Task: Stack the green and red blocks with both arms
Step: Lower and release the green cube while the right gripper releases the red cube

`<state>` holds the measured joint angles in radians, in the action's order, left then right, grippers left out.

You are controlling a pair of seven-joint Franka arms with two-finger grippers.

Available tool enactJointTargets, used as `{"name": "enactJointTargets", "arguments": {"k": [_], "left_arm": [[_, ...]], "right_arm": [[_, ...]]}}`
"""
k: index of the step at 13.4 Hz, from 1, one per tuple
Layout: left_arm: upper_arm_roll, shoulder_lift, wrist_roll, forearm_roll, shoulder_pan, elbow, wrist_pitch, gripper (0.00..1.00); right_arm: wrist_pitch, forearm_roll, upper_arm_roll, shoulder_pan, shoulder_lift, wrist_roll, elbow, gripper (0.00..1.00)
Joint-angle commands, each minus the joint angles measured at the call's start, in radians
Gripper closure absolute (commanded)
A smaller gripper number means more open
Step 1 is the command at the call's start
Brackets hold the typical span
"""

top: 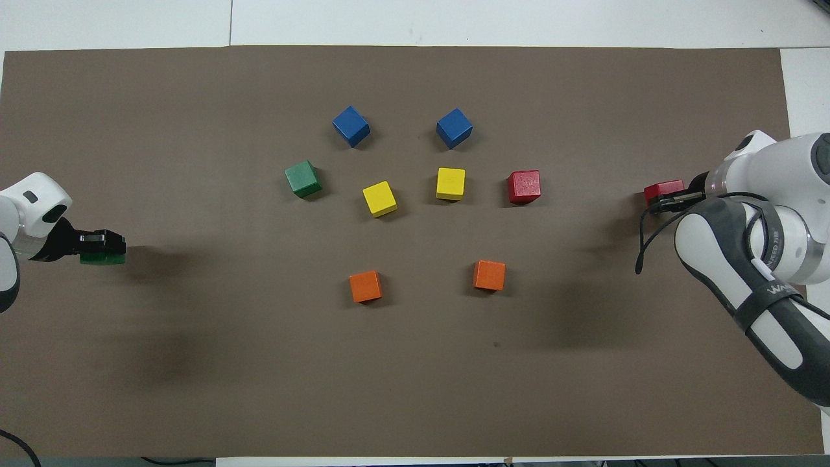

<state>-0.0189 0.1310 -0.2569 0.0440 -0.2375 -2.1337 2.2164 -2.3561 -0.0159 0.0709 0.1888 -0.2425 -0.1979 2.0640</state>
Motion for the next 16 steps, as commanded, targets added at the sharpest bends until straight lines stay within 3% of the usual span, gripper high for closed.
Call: {"name": "enactJointTargets", "arguments": {"k": [1, 9, 10, 11, 12, 16], "left_arm": [[-0.010, -0.005, 0.013, -0.007, -0.028, -0.034, 0.037, 1.00], [-0.009, 0.035, 0.027, -0.007, -0.037, -0.066, 0.095, 1.00], [-0.009, 0.035, 0.025, -0.007, -0.039, -0.066, 0.097, 1.00], [-0.010, 0.035, 0.019, -0.007, -0.042, -0.066, 0.097, 0.59], [-0.010, 0.035, 0.016, -0.007, -0.042, -0.066, 0.097, 0.01], [-0.009, 0.036, 0.011, -0.007, -0.042, -0.051, 0.086, 0.00]], "right_arm": [[-0.063, 0.011, 0.010, 0.009, 0.003, -0.023, 0.033, 1.00], [-0.107, 0.011, 0.010, 0.011, -0.020, -0.021, 0.042, 0.98], [-0.111, 0.011, 0.012, 0.009, -0.023, -0.020, 0.041, 0.52], [-0.118, 0.011, 0.012, 0.009, -0.023, -0.018, 0.041, 0.09], [-0.115, 0.011, 0.010, 0.006, -0.023, -0.020, 0.038, 0.00], [-0.034, 0.011, 0.012, -0.006, -0.008, -0.014, 0.007, 0.00]]}}
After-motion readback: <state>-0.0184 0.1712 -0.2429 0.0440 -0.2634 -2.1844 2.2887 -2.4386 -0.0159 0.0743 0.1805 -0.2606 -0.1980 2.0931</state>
